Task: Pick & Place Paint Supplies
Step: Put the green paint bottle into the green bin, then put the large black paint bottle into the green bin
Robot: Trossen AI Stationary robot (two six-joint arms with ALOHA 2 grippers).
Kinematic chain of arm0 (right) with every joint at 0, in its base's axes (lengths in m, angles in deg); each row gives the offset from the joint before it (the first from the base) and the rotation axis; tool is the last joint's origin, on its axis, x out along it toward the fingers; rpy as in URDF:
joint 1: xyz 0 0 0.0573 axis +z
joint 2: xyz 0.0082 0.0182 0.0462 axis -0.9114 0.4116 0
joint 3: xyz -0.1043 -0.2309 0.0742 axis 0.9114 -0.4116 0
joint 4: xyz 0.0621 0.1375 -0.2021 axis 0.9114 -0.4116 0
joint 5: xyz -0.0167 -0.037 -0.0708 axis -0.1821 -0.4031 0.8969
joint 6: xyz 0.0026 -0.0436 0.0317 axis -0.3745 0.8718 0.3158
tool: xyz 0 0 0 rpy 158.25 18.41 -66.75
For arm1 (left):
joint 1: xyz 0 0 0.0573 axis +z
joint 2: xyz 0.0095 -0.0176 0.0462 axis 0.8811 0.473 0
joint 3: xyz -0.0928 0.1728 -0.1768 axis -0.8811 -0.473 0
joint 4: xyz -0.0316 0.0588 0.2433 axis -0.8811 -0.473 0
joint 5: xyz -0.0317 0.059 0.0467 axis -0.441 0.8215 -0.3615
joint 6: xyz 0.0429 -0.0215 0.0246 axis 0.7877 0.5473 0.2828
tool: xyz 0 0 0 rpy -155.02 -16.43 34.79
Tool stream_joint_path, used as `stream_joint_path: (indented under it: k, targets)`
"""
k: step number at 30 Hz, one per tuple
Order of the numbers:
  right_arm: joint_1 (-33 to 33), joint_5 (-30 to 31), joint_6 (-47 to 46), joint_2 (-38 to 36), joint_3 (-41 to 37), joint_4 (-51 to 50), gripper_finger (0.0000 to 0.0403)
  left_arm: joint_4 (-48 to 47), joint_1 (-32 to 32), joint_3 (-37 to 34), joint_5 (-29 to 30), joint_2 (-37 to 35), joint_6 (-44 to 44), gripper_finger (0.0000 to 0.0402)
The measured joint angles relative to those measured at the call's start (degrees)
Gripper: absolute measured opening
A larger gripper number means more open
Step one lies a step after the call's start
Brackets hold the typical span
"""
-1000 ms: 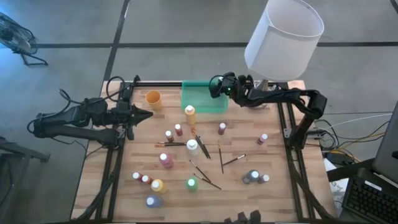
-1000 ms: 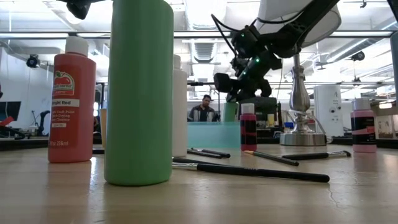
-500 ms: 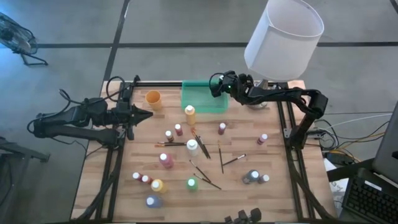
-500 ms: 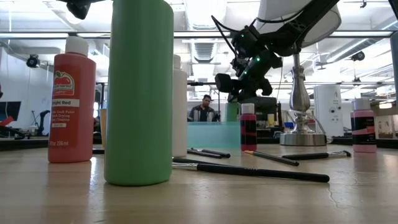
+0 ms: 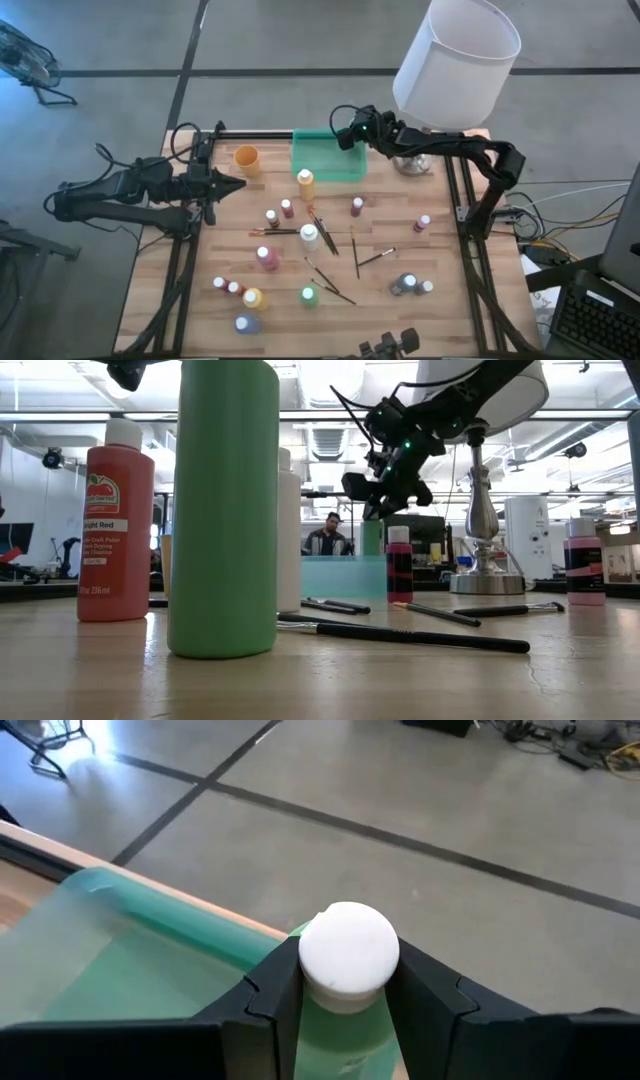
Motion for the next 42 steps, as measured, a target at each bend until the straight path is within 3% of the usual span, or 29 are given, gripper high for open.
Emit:
stream_joint_path:
  k: [10, 33, 42]
  targets:
    - [-0.95, -0.17, -0.7, 3.05, -0.36, 2.01, 0.0117, 0.01, 0.02, 0.0, 0.0, -0.02, 0.0, 0.0023]
    - [-0.8, -1.77, 2.41, 1.74, -0.76, 2.5, 0.0259, 0.0, 0.01, 0.0, -0.02, -0.02, 0.0, 0.0023]
    - [-0.8, -1.27, 3.87, -0.13, -0.25, 2.72, 0.0282, 0.0, 0.0, 0.0, 0.0, -0.02, 0.0, 0.0023]
